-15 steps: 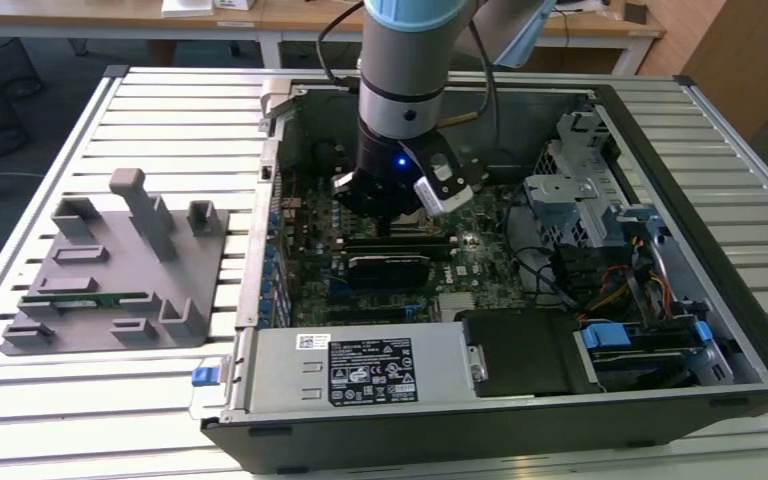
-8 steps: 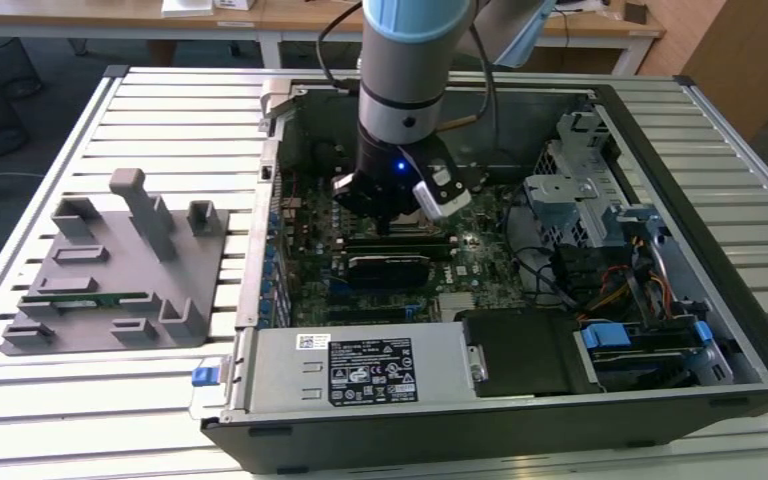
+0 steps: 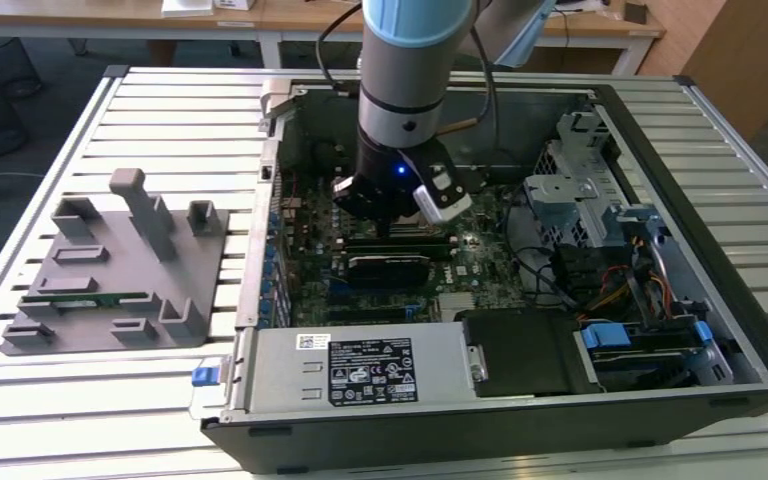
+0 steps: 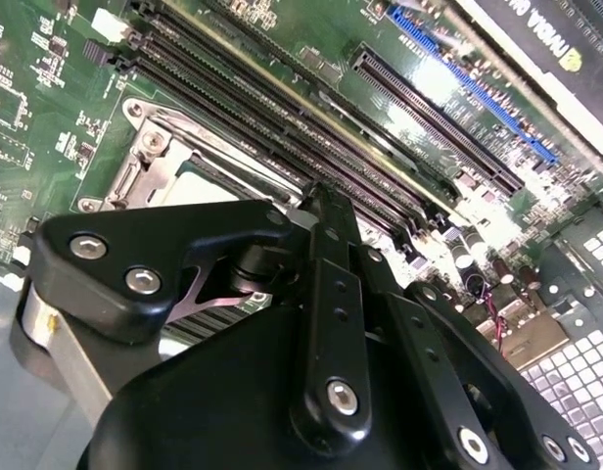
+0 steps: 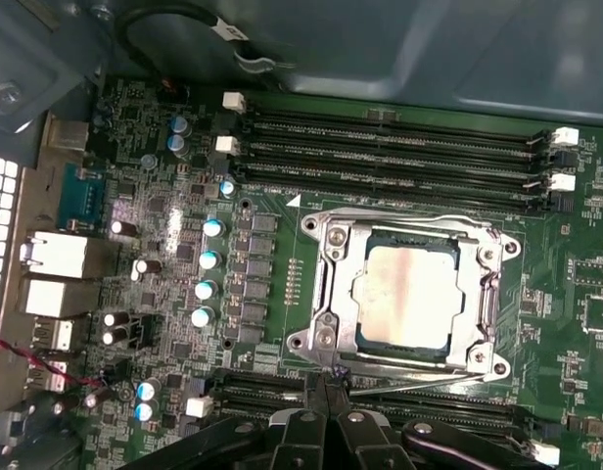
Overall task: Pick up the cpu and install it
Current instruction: 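Install the second cpu locking lever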
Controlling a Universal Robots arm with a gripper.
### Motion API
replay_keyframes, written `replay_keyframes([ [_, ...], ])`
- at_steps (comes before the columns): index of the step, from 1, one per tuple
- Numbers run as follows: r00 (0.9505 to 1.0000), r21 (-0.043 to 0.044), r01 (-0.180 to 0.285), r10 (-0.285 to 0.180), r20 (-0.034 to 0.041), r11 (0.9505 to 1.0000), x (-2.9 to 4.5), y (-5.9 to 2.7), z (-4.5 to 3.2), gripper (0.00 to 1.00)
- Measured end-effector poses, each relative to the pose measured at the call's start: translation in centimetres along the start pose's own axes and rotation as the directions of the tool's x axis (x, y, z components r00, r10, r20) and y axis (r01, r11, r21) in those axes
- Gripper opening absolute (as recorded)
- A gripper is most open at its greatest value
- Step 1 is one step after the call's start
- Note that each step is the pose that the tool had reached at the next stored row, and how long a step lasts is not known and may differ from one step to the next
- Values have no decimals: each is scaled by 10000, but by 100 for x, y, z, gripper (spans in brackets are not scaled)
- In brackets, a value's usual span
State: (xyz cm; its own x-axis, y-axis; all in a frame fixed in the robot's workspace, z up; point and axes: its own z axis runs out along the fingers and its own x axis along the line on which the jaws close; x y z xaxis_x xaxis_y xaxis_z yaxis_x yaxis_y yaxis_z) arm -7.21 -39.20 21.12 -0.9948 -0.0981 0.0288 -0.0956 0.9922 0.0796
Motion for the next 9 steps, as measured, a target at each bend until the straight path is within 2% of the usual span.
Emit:
replay_keyframes([
  [4, 10000, -8, 0, 0, 0, 10000, 0, -2, -1, 11],
  [9, 10000, -84, 5, -5, 8, 10000, 4, -18, 1, 11],
])
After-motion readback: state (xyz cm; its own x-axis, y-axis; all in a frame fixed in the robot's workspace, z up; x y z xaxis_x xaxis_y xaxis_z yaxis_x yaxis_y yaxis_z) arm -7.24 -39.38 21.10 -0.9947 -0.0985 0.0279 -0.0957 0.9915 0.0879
